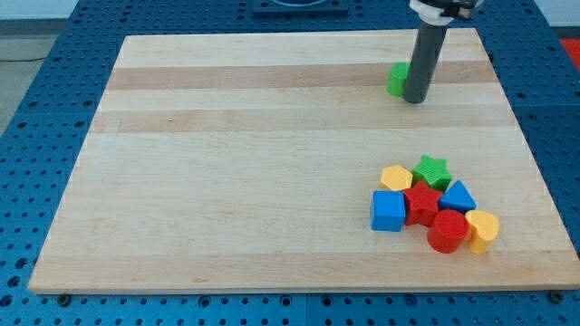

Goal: Move the blue cube diagonally bottom left to the yellow hexagon

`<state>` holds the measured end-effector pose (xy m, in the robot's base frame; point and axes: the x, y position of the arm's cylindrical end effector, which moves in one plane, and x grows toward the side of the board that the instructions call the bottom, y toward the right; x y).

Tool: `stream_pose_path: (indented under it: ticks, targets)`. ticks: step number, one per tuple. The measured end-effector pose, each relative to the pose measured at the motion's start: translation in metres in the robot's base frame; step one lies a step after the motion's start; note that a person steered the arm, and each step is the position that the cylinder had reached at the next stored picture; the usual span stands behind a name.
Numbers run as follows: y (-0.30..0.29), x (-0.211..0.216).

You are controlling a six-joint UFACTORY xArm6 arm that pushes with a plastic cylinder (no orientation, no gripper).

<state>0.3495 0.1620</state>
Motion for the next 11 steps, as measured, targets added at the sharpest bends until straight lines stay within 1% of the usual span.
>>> stream_pose_path:
  ticks: [1, 2, 3, 4, 5, 6, 8, 9, 10, 11]
  targets:
    - [-0.012, 0.015]
    - [-0.092, 0.06]
    - [-0.177, 0.129]
    - [-0.193, 0.199]
    - [-0.159, 0.262]
    - [-0.134, 0.269]
    - [-0.018, 0.25]
    - [-0.004, 0.231]
    - [-0.015, 0.215]
    - [-0.045, 0.207]
